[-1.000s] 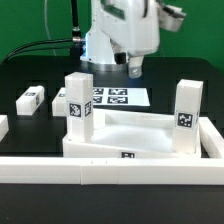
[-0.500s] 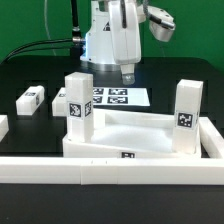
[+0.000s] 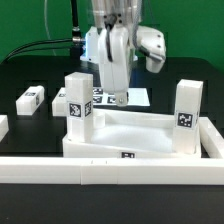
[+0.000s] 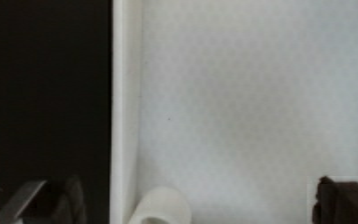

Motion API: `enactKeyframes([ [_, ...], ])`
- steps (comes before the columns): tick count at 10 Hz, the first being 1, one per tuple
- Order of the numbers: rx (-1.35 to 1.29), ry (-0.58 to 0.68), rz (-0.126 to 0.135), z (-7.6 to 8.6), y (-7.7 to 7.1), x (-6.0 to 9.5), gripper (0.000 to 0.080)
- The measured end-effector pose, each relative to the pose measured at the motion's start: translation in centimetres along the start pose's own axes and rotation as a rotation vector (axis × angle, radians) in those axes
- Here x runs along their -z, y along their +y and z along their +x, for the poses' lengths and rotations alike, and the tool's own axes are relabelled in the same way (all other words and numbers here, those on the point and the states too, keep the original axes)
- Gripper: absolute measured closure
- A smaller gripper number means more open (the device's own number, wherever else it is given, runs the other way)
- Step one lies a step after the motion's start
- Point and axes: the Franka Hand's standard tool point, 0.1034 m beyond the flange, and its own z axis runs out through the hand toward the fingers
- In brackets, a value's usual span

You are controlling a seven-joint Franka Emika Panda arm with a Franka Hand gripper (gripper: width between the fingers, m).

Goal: Assemble desk

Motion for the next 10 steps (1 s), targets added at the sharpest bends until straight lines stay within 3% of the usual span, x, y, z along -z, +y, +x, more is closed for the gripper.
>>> enactKeyframes([
  [1,0.0,0.008,-0.014,-0.3,0.3,-0.8,0.0151],
  [6,0.012,0.009,-0.017,-0.4,0.4,-1.1,0.0151],
  [8,-0.074,0.031,-0.036,-0.9,2.2,-2.9,0.0151],
  [10,-0.066,0.052,-0.062,-1.6,3.1,-4.7,0.0151],
])
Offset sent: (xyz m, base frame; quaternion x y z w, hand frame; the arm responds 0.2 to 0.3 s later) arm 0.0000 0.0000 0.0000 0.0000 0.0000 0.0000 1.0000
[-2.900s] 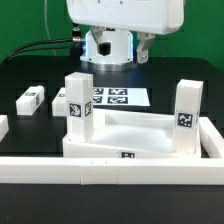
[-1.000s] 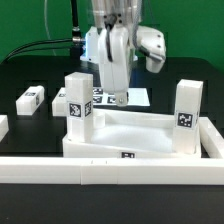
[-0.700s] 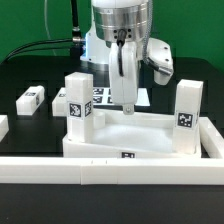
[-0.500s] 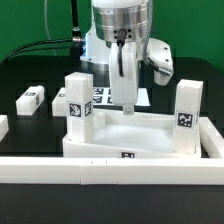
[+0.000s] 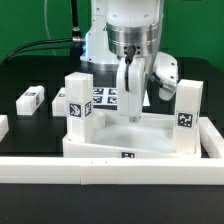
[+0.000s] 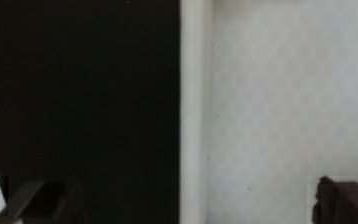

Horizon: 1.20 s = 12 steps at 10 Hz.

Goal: Assemble desk

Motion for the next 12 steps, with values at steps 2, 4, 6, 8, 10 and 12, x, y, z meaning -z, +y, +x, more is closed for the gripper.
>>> enactKeyframes([
  [2,0.023,0.005,-0.001,-0.2,-0.2,-0.3,0.0151],
  [4,0.037,0.01,-0.004,0.0,-0.3,-0.8,0.0151],
  [6,0.05,0.012,0.022,0.1,-0.7,-0.6,0.0151],
  [8,0.067,0.02,0.177,0.1,-1.7,-0.2,0.0151],
  [10,0.083,0.021,0.207,0.2,-1.5,-0.3,0.0151],
  [12,0.091,0.025,0.201,0.3,-1.4,-0.6,0.0151],
])
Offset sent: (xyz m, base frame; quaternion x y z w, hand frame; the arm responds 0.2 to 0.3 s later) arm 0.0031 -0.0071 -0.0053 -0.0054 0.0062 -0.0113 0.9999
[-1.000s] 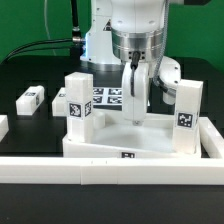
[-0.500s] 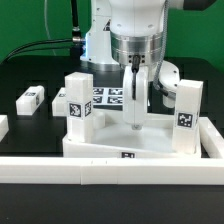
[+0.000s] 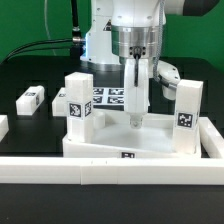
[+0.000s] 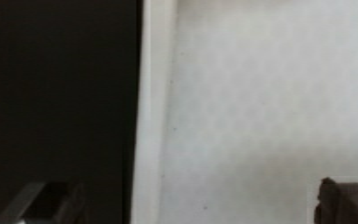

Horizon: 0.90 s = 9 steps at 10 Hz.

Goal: Assemble desk

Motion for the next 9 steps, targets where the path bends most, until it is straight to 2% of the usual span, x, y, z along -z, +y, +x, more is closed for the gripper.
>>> enactKeyframes([
  [1,0.006,0.003,-0.006,0.1,0.2,-0.4,0.0151],
  [3,-0.006,-0.001,0.001,1.1,0.3,-1.1,0.0151],
  [5,-0.012,-0.001,-0.003,1.5,0.4,-1.5,0.0151],
  [6,-0.011,-0.001,-0.002,1.7,0.4,-1.4,0.0274],
  [7,-0.006,0.0,-0.003,1.8,0.4,-1.5,0.0274],
  [9,0.0,0.0,-0.006,1.7,0.4,-1.6,0.055],
])
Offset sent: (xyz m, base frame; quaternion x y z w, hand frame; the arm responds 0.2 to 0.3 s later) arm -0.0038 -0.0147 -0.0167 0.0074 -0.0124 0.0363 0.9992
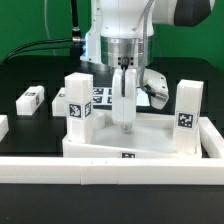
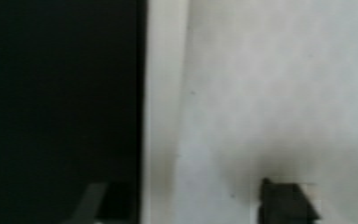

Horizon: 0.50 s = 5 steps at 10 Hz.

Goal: Assemble desk

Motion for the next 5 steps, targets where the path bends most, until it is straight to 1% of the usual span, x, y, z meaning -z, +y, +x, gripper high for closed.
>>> enactKeyframes([
  [1,0.001,0.0,-0.001,0.01,0.03,-0.05,0.055],
  [2,0.001,0.001,0.004,0.03,-0.07,0.01,0.0724],
  [3,0.002,0.002,0.004,0.03,-0.08,0.01,0.0741],
  [5,0.003,0.002,0.004,0.03,-0.08,0.01,0.0741],
])
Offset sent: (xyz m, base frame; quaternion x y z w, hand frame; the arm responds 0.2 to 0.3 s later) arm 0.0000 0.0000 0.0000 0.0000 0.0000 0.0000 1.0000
